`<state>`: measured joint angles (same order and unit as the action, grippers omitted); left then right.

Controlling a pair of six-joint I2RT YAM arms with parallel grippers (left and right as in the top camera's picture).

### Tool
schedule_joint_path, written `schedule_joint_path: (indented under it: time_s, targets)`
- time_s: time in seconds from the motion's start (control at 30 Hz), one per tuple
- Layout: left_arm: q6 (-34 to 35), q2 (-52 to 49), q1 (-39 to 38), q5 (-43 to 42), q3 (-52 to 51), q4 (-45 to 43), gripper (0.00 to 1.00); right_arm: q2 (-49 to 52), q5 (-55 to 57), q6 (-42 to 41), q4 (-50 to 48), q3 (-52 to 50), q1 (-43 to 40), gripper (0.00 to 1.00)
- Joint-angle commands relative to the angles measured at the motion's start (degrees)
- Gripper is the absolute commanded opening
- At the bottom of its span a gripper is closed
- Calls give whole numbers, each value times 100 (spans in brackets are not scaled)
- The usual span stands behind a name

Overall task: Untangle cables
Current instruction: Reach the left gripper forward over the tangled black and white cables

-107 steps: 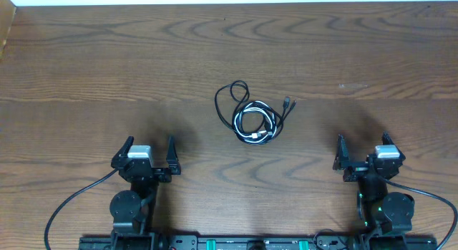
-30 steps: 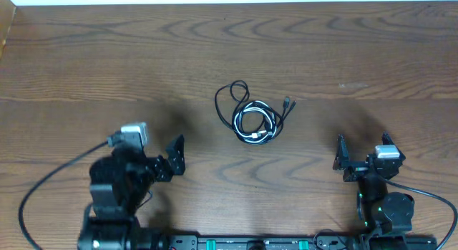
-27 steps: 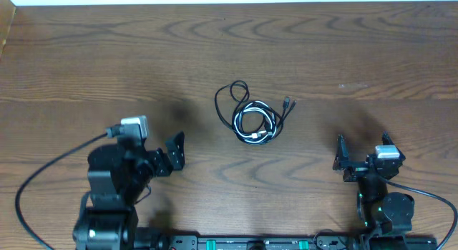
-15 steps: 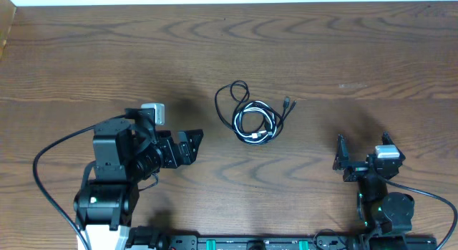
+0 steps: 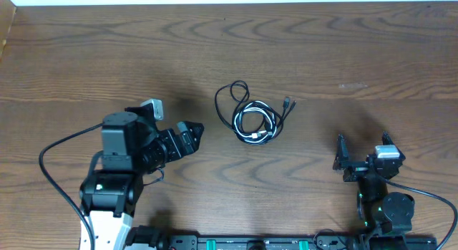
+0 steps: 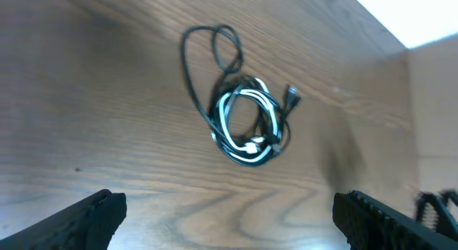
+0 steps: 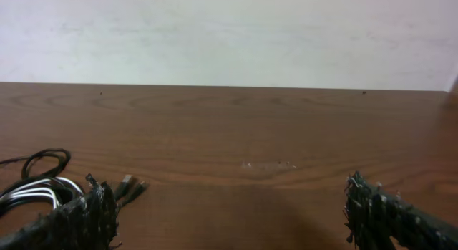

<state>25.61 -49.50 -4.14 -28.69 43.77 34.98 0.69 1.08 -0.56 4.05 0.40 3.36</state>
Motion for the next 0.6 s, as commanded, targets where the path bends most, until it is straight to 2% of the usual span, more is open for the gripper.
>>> schedule_joint_path:
  time_s: [0.0, 0.13, 0.23, 0.33, 0.57]
  targets:
    - [669, -50, -612, 1364, 127, -13, 99, -35, 7, 83, 22, -9, 48, 99]
    - [933, -282, -1342, 2347, 127, -155, 98, -35, 7, 83, 22, -9, 48, 99]
    - [1150, -595, -1735, 2785, 127, -433, 95, -35, 9, 85, 22, -9, 48, 99]
    - [1224, -975, -2037, 2833, 127, -909, 94, -35, 9, 83, 22, -9, 48, 99]
    - [920, -2210, -2505, 2835, 127, -2155, 76, -35, 9, 83, 22, -9, 48, 99]
